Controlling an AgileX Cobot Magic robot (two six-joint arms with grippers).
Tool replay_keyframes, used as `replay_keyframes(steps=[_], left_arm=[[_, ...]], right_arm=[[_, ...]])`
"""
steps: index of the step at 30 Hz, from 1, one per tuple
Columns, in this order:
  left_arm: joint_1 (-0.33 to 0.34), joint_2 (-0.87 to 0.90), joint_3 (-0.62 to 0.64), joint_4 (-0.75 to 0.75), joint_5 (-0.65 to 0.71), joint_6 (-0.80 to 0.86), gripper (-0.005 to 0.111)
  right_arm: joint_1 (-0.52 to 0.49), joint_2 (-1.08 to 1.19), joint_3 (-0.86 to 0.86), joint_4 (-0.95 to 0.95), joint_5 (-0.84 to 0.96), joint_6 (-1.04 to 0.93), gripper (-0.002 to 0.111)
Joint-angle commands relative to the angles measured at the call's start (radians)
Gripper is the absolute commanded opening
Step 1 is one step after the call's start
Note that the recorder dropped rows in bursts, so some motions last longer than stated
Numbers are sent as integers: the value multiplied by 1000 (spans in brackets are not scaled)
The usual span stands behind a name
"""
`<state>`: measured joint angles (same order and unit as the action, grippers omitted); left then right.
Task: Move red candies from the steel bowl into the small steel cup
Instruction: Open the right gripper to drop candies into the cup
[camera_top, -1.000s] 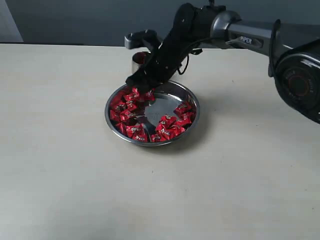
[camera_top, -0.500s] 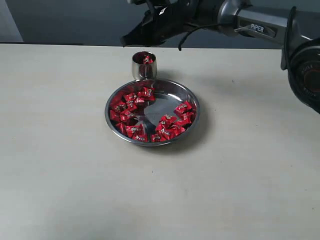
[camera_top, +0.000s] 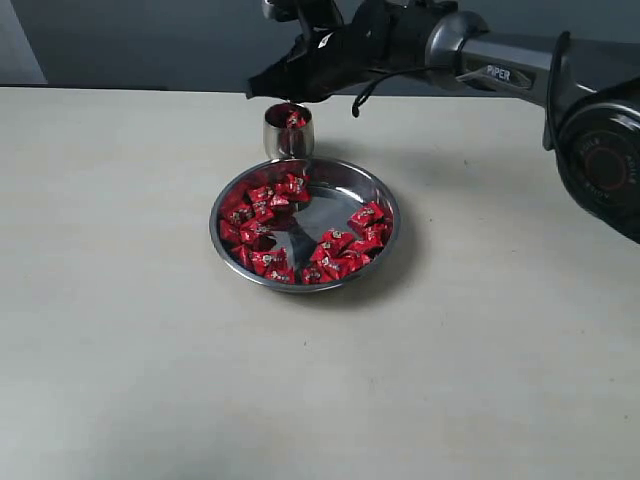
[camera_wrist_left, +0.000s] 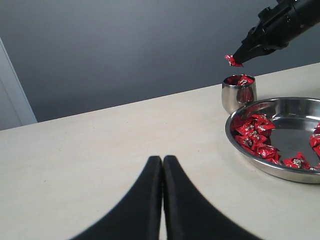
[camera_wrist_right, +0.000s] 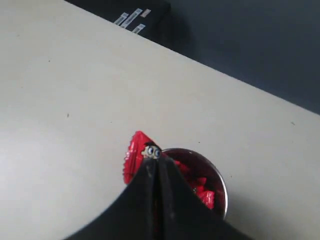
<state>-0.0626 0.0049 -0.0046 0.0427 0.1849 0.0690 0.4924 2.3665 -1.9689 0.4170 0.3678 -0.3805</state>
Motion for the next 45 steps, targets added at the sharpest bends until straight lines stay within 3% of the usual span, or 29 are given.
replay_keyframes(steps=[1,10,17,22,45], left_arm=[[1,-5,5,0,-5,-2,2],[1,-5,5,0,-5,-2,2],[1,-5,5,0,-5,-2,2],[1,-5,5,0,-5,-2,2],[1,-5,5,0,-5,-2,2]], right_arm=[[-4,-9,-2,-2,-6,125,-1],[-4,-37,-2,-28,70,131,-1],[-4,-110,-2,-335,209,129,-1],[-4,-110,-2,-417,250,129,-1],[-4,-24,-2,-248,38,122,-1]])
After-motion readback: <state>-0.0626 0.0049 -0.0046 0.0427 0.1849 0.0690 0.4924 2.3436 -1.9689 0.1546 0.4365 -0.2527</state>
